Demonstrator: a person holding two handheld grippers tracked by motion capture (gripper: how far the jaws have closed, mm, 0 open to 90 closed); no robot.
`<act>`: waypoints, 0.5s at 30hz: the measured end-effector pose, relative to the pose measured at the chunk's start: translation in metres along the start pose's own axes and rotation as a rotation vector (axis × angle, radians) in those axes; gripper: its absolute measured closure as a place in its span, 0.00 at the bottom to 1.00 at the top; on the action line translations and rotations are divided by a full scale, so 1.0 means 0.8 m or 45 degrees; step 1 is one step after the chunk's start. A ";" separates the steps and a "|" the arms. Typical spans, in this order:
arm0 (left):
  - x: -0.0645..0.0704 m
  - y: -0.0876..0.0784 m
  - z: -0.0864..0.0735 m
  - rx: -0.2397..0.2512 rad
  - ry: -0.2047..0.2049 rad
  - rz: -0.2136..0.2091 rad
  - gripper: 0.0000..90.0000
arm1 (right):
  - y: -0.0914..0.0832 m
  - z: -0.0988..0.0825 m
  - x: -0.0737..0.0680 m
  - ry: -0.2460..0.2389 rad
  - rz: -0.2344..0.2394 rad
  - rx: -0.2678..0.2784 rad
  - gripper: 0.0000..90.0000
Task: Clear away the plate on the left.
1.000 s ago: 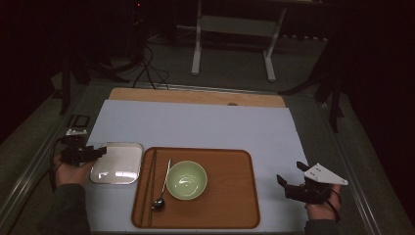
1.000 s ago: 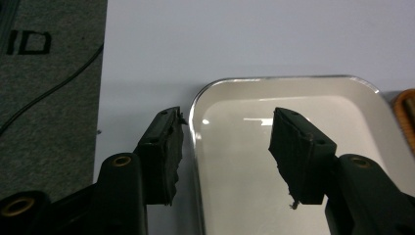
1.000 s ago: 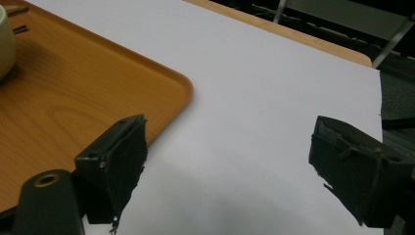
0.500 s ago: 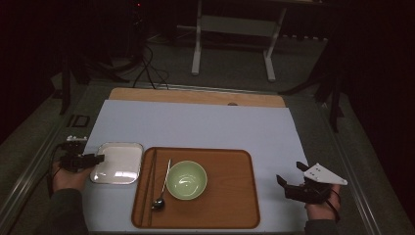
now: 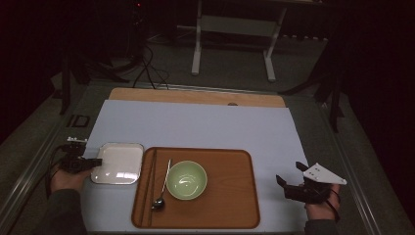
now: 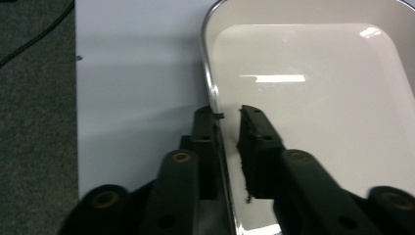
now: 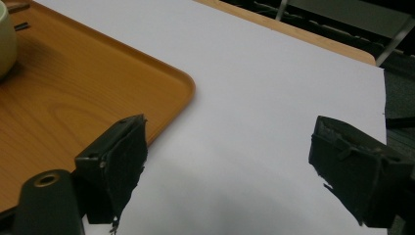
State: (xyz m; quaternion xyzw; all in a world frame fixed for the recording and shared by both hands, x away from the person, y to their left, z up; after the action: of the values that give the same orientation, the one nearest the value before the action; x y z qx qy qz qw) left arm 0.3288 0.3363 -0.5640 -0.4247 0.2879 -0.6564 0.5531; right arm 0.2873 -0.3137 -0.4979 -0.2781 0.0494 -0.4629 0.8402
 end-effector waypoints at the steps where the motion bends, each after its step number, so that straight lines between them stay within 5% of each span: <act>1: -0.001 0.000 0.000 -0.006 -0.006 -0.005 0.92 | 0.000 0.000 0.000 0.000 0.001 0.000 0.16; 5: -0.002 -0.002 0.000 -0.036 -0.004 -0.014 0.94 | 0.000 0.000 0.000 0.000 0.001 0.000 0.16; 11: -0.007 -0.005 0.001 -0.005 -0.154 -0.090 0.98 | 0.000 0.000 0.001 0.002 -0.003 0.001 0.16; 15: -0.008 -0.009 0.001 0.019 -0.177 -0.114 0.99 | 0.000 -0.001 0.001 0.006 -0.004 0.002 0.16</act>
State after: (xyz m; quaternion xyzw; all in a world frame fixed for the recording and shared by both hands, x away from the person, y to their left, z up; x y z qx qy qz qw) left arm 0.3262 0.3442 -0.5592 -0.4776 0.2247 -0.6515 0.5449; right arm 0.2875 -0.3149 -0.4981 -0.2766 0.0506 -0.4648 0.8396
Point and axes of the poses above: each handheld gripper's, and its own axes: y roughly forward along the jaws, z roughly out of its top, x roughly to its right, the point moved 5 cm from there along y, roughly forward along the jaws, and after that the axes turned 4 degrees about -y, right-handed, at the moved point
